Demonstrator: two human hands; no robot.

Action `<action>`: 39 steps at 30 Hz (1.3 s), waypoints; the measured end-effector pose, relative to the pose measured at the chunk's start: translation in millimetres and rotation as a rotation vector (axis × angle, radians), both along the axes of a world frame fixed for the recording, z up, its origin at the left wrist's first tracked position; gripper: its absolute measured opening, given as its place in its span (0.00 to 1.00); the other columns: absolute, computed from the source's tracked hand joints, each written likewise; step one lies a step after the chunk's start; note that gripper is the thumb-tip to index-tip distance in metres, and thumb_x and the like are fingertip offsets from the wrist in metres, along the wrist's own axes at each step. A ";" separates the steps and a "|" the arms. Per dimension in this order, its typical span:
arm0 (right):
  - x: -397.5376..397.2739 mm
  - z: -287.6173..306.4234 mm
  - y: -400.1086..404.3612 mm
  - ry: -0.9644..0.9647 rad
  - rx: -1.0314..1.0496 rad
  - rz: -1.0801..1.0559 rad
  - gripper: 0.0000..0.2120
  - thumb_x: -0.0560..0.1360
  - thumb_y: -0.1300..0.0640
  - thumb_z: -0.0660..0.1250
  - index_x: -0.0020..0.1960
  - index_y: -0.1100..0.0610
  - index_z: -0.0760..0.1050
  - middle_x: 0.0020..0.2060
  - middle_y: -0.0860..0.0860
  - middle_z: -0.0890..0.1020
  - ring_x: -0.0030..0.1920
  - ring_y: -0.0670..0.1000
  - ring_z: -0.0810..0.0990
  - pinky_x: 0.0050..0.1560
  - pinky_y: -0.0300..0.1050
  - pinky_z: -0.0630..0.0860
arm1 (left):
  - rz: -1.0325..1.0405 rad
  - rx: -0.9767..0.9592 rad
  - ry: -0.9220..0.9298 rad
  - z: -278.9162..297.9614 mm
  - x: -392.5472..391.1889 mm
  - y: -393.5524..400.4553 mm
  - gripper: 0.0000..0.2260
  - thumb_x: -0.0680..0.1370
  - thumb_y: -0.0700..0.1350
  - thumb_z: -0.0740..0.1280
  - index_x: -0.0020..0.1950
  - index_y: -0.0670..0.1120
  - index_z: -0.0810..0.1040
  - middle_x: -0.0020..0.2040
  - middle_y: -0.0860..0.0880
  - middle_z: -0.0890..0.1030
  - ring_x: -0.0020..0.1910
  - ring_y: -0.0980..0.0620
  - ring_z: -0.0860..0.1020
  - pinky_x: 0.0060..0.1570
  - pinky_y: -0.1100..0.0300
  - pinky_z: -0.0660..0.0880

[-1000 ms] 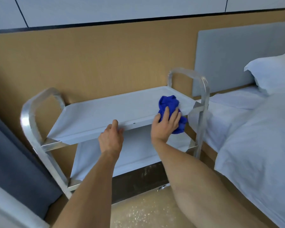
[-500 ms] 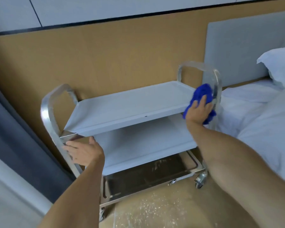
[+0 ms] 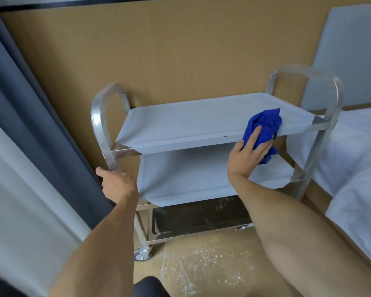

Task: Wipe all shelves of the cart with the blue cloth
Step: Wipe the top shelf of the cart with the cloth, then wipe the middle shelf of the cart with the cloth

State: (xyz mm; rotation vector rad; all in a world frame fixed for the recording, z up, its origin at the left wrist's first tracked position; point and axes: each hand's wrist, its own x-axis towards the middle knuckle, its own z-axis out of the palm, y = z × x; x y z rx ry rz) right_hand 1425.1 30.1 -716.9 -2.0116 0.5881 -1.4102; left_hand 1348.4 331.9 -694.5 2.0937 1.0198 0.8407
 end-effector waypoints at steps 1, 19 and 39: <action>-3.9 -0.2 21.3 0.012 0.020 0.004 0.24 0.81 0.57 0.57 0.77 0.56 0.64 0.73 0.67 0.64 0.73 0.66 0.64 0.69 0.59 0.66 | -0.051 0.033 0.000 -1.0 -2.7 2.9 0.13 0.80 0.37 0.59 0.64 0.42 0.67 0.56 0.37 0.78 0.54 0.35 0.77 0.53 0.45 0.72; -51.7 -102.5 250.2 0.720 -0.476 0.826 0.16 0.76 0.49 0.65 0.64 0.47 0.76 0.60 0.53 0.74 0.60 0.56 0.72 0.61 0.54 0.69 | -0.170 0.042 0.060 -75.6 7.0 42.9 0.23 0.77 0.64 0.48 0.49 0.47 0.71 0.46 0.49 0.75 0.42 0.48 0.75 0.43 0.53 0.72; 7.3 -113.4 23.4 0.897 -0.308 0.248 0.11 0.76 0.52 0.64 0.55 0.52 0.81 0.55 0.56 0.79 0.58 0.59 0.74 0.59 0.56 0.68 | 0.016 -0.077 -0.045 -92.3 40.1 9.4 0.21 0.79 0.61 0.53 0.52 0.44 0.70 0.48 0.45 0.76 0.47 0.43 0.76 0.45 0.46 0.75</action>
